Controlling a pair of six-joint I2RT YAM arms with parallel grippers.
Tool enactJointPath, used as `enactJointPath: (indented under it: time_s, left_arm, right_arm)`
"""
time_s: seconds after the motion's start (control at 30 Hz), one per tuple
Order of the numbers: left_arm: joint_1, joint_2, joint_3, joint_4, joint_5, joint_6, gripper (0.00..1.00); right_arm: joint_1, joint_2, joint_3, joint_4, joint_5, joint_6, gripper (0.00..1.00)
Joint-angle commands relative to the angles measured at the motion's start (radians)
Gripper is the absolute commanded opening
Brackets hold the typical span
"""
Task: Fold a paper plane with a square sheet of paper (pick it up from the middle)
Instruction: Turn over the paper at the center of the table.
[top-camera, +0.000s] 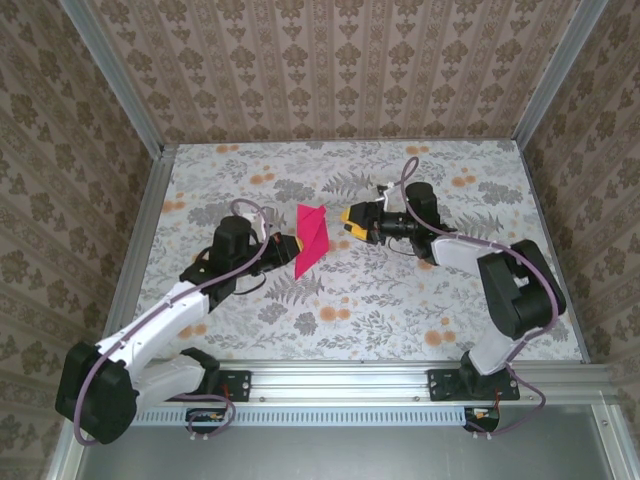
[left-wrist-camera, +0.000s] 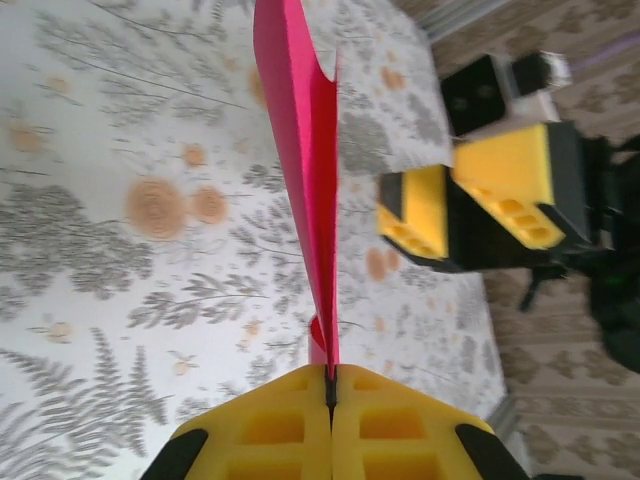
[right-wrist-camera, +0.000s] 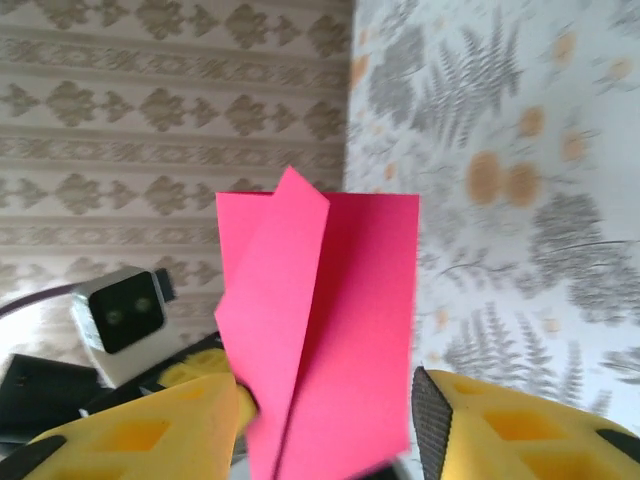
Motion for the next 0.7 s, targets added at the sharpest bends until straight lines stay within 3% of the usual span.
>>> enactJointPath:
  time_s: [0.0, 0.13, 0.4, 0.53, 0.67]
  left_arm:
    - [0.001, 0.029, 0.097, -0.295, -0.168, 0.156, 0.06]
    - [-0.031, 0.102, 0.220, -0.524, -0.386, 0.249, 0.05]
    - [-0.200, 0.379, 0.514, -0.909, -0.967, 0.276, 0.05]
    - [-0.255, 0.566, 0.637, -1.050, -1.141, 0.228, 0.06]
    - [-0.301, 0.743, 0.742, -1.098, -1.193, 0.211, 0.06]
  right_arm:
    - [-0.003, -0.117, 0.042, -0.417, 0.231, -0.318, 0.59]
    - [-0.005, -0.203, 0.035, -0.559, 0.415, -0.435, 0.65]
    - [-0.008, -0.310, -0.020, -0.588, 0.610, -0.498, 0.74]
    - [-0.017, -0.340, -0.037, -0.602, 0.682, -0.495, 0.76]
    - [-0.036, -0.394, -0.080, -0.598, 0.759, -0.469, 0.76]
